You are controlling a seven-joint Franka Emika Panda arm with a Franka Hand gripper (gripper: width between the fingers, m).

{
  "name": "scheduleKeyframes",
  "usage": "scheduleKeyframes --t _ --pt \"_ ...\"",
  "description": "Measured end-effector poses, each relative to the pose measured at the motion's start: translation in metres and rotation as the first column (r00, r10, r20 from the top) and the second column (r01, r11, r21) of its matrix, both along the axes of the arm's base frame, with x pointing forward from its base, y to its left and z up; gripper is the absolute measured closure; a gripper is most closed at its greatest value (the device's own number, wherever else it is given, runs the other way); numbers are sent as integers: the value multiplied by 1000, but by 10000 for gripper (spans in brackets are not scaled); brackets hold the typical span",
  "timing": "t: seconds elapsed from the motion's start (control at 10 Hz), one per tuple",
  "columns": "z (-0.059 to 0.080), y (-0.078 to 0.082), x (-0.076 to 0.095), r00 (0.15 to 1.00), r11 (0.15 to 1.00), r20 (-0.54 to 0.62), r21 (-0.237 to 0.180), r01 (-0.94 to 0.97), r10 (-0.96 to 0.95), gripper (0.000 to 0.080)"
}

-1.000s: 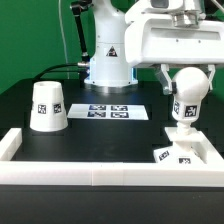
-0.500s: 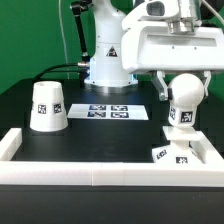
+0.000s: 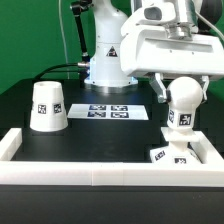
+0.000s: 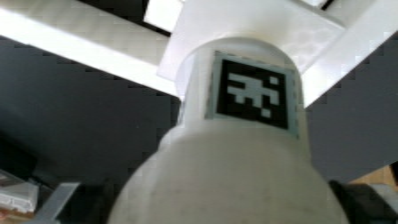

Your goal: Assemble lamp

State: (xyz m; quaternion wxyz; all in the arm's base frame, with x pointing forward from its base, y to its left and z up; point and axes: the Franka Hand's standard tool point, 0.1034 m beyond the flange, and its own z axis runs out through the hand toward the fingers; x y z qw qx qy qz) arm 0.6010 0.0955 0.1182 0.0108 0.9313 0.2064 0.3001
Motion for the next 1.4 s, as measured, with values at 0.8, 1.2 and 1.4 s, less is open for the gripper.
scheduleKeyframes --t 0.8,1.2,1.4 --pt "10 -4 -1 1000 1000 20 -2 4 -4 101" --pt "32 -8 2 999 1000 34 -3 8 -8 101" --pt "30 -11 2 1000 1000 25 -3 12 -12 101"
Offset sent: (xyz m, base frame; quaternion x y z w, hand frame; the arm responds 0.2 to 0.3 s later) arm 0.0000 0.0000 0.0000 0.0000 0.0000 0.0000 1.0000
